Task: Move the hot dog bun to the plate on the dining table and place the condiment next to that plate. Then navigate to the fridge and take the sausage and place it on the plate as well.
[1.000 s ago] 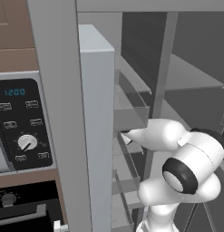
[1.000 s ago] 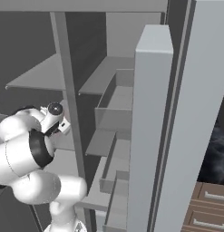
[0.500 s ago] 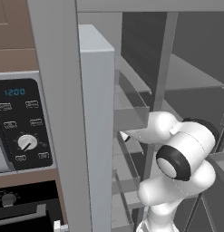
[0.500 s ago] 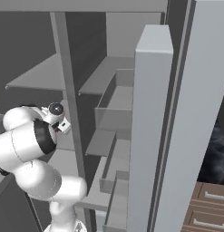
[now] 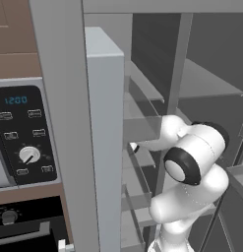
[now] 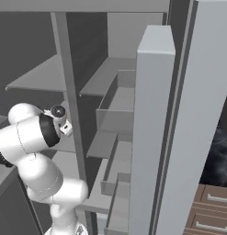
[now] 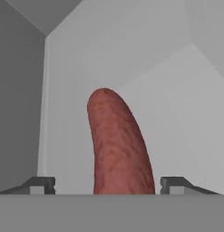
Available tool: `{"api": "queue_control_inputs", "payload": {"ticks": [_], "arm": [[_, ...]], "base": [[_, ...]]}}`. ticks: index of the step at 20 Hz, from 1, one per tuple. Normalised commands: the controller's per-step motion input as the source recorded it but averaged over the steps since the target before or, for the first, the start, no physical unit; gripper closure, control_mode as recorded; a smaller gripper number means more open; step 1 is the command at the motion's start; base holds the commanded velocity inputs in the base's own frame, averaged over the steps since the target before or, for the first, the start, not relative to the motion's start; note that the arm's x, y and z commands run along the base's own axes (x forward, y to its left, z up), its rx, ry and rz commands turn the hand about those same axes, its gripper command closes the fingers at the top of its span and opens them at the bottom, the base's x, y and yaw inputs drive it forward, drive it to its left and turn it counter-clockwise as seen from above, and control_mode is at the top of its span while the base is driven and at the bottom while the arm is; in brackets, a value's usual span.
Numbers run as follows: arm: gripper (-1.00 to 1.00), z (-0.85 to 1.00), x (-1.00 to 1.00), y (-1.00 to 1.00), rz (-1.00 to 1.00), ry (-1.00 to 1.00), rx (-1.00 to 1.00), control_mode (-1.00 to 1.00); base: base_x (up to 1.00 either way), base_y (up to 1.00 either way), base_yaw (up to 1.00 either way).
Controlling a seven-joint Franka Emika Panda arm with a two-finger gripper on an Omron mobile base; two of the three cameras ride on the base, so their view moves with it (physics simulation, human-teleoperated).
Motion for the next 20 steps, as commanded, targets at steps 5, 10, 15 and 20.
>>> {"api": "queue_control_inputs", "payload": {"ticks": [5,10,15,20], "arm": [[1.00,-0.46,0.15,0.18,0.00,0.10,-0.08,-1.00],[1.00,-0.36,-0.10,0.08,0.00,0.01,-0.08,-1.00],[1.00,-0.14,-0.73,-0.19,-0.02,-0.17,0.06,-1.00],[1.00,0.12,-0.78,-0.50,-0.01,-0.21,0.15,-1.00]], "base": [[0.00,0.00,0.00],[0.00,0.00,0.00],[0.00,0.00,0.00],[0.00,0.00,0.00]]}}
